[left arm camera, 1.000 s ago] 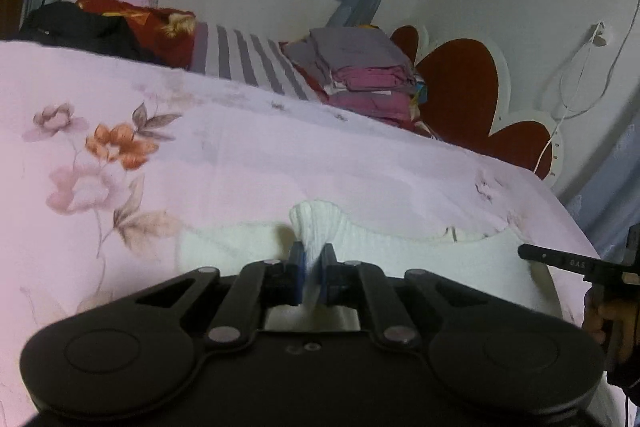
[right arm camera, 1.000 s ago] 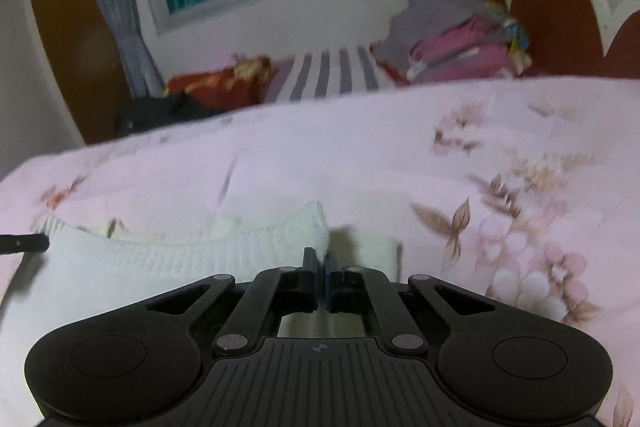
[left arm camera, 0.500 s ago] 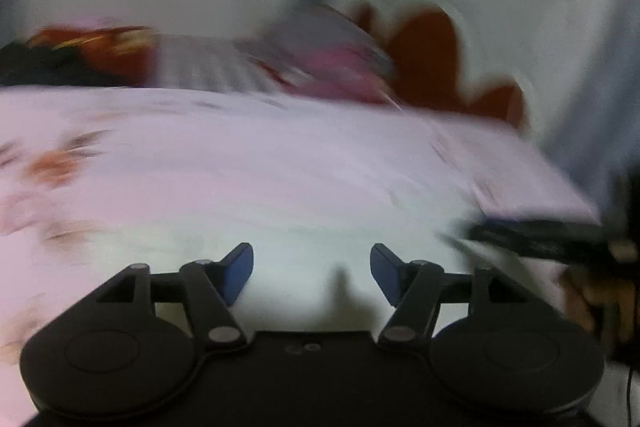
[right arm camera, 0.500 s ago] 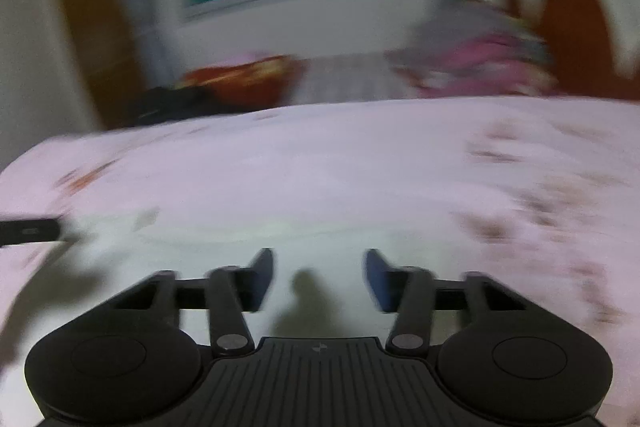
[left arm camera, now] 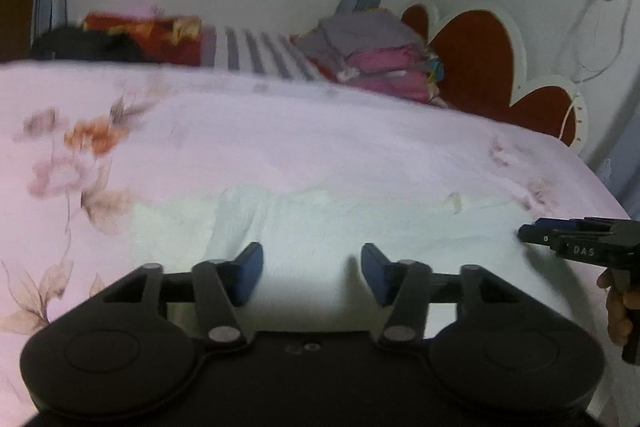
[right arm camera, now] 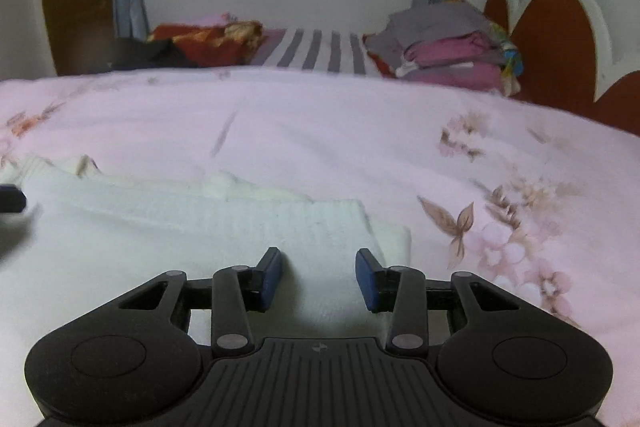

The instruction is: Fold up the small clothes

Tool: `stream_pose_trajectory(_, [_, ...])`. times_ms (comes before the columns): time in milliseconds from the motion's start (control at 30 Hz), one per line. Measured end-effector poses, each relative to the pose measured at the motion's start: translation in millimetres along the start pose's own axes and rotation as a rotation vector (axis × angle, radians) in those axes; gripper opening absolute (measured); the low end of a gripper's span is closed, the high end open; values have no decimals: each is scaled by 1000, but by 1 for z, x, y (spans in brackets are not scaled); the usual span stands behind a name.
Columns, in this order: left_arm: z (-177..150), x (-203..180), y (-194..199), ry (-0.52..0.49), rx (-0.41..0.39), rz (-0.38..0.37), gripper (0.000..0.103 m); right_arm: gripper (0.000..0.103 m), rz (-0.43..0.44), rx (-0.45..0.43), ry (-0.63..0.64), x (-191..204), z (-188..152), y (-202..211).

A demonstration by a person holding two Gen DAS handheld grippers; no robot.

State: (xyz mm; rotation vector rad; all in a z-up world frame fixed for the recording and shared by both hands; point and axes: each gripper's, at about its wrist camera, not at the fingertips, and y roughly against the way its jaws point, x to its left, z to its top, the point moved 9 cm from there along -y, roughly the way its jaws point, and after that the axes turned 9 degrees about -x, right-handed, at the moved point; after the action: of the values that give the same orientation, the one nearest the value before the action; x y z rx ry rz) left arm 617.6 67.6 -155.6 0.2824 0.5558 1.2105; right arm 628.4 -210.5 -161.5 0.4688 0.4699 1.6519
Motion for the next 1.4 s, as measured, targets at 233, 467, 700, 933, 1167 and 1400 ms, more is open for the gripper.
stream_pose_trajectory(233, [-43, -73, 6, -142, 47, -65, 78, 40, 213, 27, 59, 70, -28, 30])
stream_pose_trajectory(467, [-37, -32, 24, -65, 28, 19, 72, 40, 45, 33, 81, 37, -29, 32])
stream_pose_trajectory(700, [-65, -61, 33, -182, 80, 51, 72, 40, 162, 75, 78, 66, -55, 45])
stream_pose_trajectory(933, [-80, -92, 97, -126, 42, 44, 72, 40, 265, 20, 93, 96, -55, 119])
stream_pose_trajectory(1167, [-107, -99, 111, -129, 69, 113, 71, 25, 302, 40, 53, 132, -88, 144])
stream_pose_trajectory(1400, [-121, -81, 113, -108, 95, 137, 67, 15, 314, 110, 0, 152, -108, 132])
